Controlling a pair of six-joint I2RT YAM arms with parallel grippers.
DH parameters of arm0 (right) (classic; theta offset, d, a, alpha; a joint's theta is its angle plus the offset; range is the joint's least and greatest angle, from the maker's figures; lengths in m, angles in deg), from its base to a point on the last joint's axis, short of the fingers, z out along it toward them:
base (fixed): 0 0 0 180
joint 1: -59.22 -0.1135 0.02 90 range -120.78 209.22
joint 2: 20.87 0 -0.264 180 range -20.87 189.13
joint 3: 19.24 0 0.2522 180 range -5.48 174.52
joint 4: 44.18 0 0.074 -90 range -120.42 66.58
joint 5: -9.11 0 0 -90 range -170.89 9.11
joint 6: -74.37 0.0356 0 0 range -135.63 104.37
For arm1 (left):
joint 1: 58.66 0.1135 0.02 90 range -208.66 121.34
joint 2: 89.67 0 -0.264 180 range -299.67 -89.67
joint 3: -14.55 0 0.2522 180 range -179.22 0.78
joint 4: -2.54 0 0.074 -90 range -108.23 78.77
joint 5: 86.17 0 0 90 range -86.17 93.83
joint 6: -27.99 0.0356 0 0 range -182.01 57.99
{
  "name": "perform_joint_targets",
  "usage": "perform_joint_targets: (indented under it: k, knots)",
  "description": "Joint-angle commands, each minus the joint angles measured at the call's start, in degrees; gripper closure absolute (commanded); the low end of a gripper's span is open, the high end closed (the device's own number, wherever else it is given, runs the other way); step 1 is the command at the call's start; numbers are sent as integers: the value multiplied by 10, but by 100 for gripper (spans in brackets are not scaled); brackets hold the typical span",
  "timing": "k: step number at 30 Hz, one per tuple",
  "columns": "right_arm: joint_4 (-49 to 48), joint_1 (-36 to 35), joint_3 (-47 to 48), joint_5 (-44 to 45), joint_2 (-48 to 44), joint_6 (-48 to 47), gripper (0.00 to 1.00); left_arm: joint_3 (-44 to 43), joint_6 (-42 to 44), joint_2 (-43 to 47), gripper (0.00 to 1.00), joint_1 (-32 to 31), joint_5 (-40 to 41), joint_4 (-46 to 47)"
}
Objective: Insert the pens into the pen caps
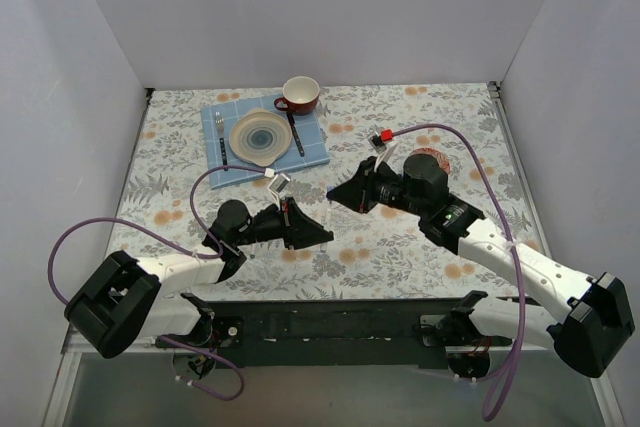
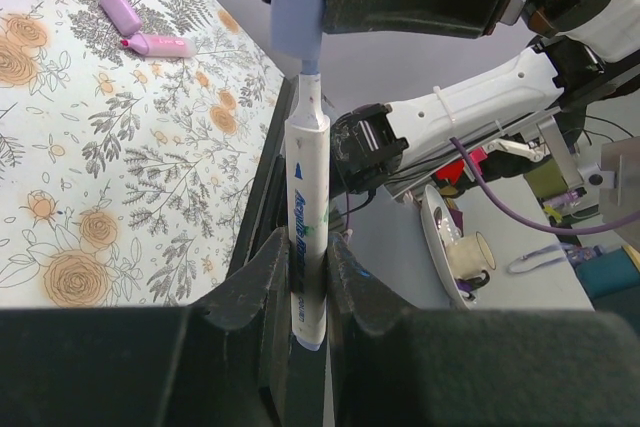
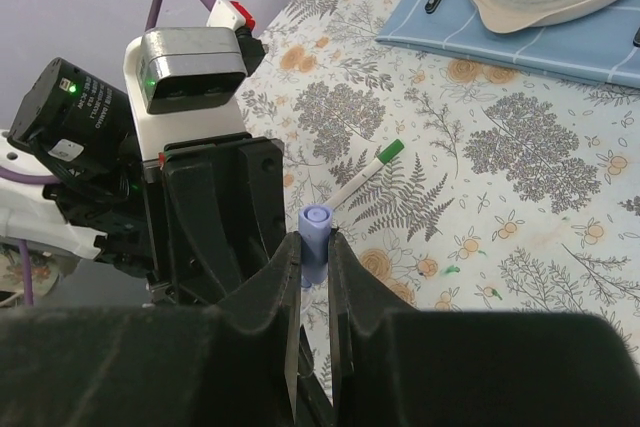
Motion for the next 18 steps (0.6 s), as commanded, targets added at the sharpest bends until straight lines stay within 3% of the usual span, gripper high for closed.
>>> perform_joint_targets:
  k: [1,9,18]
  knots:
    - [-40,-1,-15,-15,-23,10,99,-5,1,9,100,-2,2,23]
    - [-113,-2,-74,-48,-44,50,99,1,9,28,100,-2,18,45]
    - [-126,-26,-102,-55,-50,88,99,-22,34,38,100,-2,45,23]
